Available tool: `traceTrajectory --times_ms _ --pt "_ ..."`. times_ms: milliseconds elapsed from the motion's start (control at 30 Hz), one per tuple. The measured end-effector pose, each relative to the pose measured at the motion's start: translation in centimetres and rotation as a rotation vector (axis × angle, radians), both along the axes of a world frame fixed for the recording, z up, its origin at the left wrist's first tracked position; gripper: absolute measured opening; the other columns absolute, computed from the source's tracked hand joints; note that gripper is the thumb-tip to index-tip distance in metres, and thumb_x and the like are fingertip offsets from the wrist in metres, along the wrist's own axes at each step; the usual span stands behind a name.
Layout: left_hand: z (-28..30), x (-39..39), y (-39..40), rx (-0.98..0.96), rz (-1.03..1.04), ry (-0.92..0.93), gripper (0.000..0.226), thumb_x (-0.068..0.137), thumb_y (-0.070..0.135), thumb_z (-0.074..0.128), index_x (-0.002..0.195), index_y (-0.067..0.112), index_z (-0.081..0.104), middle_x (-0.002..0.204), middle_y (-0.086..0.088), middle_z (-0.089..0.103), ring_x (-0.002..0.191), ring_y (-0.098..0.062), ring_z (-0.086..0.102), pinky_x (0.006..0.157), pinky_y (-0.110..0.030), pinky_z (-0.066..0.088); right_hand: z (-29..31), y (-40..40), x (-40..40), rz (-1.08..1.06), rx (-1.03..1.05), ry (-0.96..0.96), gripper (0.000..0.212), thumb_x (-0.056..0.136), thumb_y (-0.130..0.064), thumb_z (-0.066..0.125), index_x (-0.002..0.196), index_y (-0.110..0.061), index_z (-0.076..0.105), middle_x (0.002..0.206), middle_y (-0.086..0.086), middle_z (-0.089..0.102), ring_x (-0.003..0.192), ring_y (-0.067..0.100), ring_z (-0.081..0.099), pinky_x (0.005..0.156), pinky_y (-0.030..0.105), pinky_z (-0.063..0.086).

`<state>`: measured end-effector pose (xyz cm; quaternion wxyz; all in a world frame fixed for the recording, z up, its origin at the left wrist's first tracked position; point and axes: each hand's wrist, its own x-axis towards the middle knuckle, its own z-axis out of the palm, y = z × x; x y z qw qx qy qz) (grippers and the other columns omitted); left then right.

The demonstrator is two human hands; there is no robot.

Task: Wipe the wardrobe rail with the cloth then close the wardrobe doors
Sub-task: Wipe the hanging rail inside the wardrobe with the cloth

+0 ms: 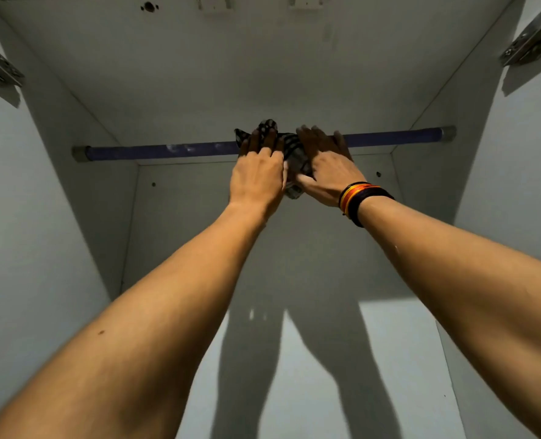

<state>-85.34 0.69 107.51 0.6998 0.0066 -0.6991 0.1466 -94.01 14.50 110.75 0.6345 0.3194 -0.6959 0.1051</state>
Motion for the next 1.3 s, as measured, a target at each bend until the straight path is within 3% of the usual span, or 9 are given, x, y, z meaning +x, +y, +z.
traceTrajectory --times_ms 100,200,500,867,967,1033,1133,1200,1300 --pt "0.5 -0.2 -0.5 -0.096 0.187 0.005 0.027 0.097 0.001 0.048 0.117 0.006 0.065 0.115 -0.015 0.068 0.101 -0.037 0.068 0.077 -0.043 0.052 0.0 0.4 -0.2 -0.034 -0.004 0.002 0.086 0.093 -0.057 0.038 0.163 -0.018 0.005 0.171 0.003 0.011 0.159 0.018 0.004 0.129 0.045 -0.006" --pt "1.1 0.7 -3.8 -0.115 0.271 0.018 0.029 0.097 -0.001 0.045 0.114 0.005 0.068 0.112 -0.018 0.069 0.098 -0.041 0.070 0.073 -0.045 0.051 -0.1 0.4 -0.1 -0.036 -0.009 0.009 0.090 0.093 -0.064 0.039 0.163 -0.017 0.006 0.171 0.004 0.011 0.159 0.019 0.006 0.129 0.045 -0.004" --pt "0.4 8.7 -20.2 0.400 0.365 0.060 0.021 0.088 -0.009 0.059 0.106 -0.015 0.069 0.109 -0.039 0.063 0.098 -0.057 0.063 0.076 -0.057 0.055 -0.3 -1.2 -0.3 -0.047 -0.069 -0.020 0.087 0.097 -0.066 0.039 0.163 -0.021 0.005 0.172 -0.001 0.000 0.159 0.018 -0.005 0.128 0.049 -0.009" --pt "0.6 4.9 -9.9 0.172 0.095 -0.002 0.023 0.094 0.008 0.060 0.111 0.001 0.073 0.113 -0.025 0.068 0.101 -0.048 0.066 0.075 -0.047 0.055 -0.6 -1.9 1.2 -0.053 -0.080 -0.134 0.093 0.094 -0.067 0.043 0.163 -0.020 0.000 0.171 0.002 -0.012 0.158 0.020 -0.012 0.128 0.049 -0.008" --pt "1.0 3.6 -5.6 0.118 -0.005 -0.007 0.022 0.094 0.014 0.058 0.105 0.007 0.075 0.110 -0.018 0.070 0.101 -0.045 0.067 0.073 -0.043 0.053 -2.6 -3.8 2.1 0.203 -0.225 -0.136 0.087 0.093 -0.055 0.053 0.162 -0.016 0.015 0.172 0.006 -0.001 0.159 0.023 -0.002 0.129 0.045 0.003" --pt "1.1 3.1 -3.8 0.118 -0.069 0.003 0.019 0.092 0.015 0.057 0.096 0.010 0.074 0.106 -0.015 0.071 0.098 -0.042 0.067 0.068 -0.040 0.047 -4.4 -6.1 2.8 0.486 -0.411 -0.196 0.073 0.091 -0.043 0.058 0.153 -0.012 0.036 0.165 0.014 0.029 0.154 0.030 0.024 0.124 0.042 0.026" --pt "0.4 2.9 -2.8 0.167 -0.232 0.016 0.017 0.088 0.008 0.055 0.084 0.015 0.070 0.093 -0.010 0.072 0.088 -0.038 0.068 0.062 -0.035 0.041 -5.5 -8.3 4.4 0.962 -0.613 -0.524 0.048 0.084 -0.044 0.058 0.120 -0.012 0.056 0.122 0.012 0.066 0.119 0.036 0.061 0.093 0.041 0.050" --pt "-0.3 3.0 -3.0 0.205 -0.400 0.026 0.015 0.088 0.010 0.056 0.084 0.017 0.068 0.087 -0.006 0.072 0.083 -0.033 0.068 0.061 -0.035 0.045 -4.9 -8.3 5.8 1.257 -0.605 -0.688 0.046 0.080 -0.049 0.054 0.107 -0.013 0.064 0.105 0.013 0.073 0.100 0.033 0.069 0.087 0.049 0.058" --pt "-1.1 3.9 -4.5 0.274 -0.638 0.036 0.021 0.088 0.020 0.064 0.105 0.024 0.076 0.101 0.000 0.074 0.097 -0.024 0.069 0.078 -0.034 0.055 -5.0 -8.5 8.6 1.436 -0.462 -0.752 0.052 0.080 -0.065 0.059 0.098 -0.018 0.073 0.085 0.005 0.073 0.071 0.020 0.069 0.060 0.039 0.058"
